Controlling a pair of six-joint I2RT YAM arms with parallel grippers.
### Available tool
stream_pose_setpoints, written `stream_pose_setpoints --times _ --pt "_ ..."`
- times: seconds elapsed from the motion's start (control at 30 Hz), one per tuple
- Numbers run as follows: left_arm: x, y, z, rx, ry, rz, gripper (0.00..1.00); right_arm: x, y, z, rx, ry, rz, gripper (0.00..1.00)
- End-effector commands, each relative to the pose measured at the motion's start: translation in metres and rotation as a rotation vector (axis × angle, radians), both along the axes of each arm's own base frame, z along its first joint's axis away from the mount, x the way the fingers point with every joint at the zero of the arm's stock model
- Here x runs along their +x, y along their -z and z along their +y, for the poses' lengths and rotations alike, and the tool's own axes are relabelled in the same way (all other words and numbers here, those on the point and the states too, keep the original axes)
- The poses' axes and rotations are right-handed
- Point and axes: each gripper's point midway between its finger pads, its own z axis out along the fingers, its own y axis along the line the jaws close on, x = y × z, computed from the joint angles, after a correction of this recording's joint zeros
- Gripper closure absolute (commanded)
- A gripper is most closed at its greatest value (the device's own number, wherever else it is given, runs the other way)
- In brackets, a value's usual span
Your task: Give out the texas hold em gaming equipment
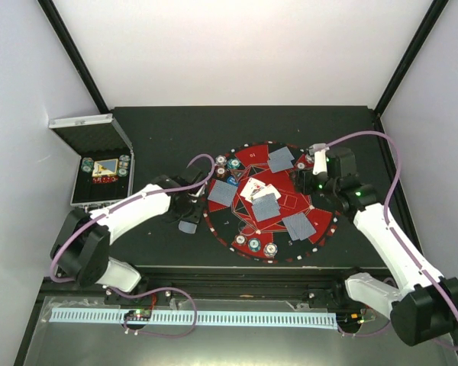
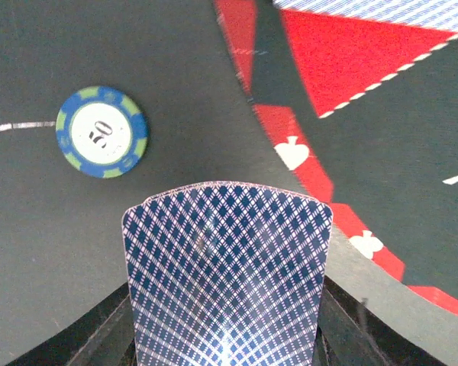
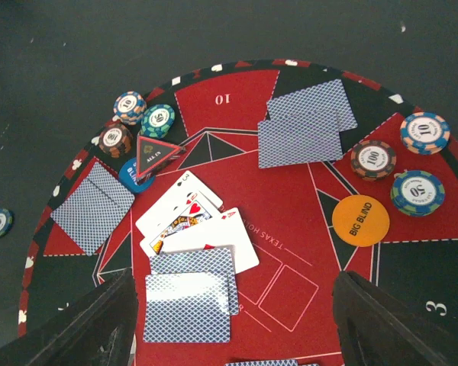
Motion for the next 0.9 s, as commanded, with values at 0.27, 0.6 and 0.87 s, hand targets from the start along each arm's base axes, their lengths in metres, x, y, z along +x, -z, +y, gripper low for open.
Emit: stream_pose_setpoints --times 0.27,0.6,0.87 --pt "-0.002 0.043 0.017 0.026 -0.178 0.055 0.47 -0.006 0.006 -0.016 -0.031 0.058 -0.021 0.28" --pt "-0.007 0.055 0.020 0.047 -0.169 0.088 0.33 -0.007 0.010 -0.015 -0.024 0.056 -0.015 0.27" --pt "-0.007 0.050 0.023 0.051 -0.177 0.068 0.10 -0.007 0.008 -0.014 -0.020 0.052 -0.020 0.24"
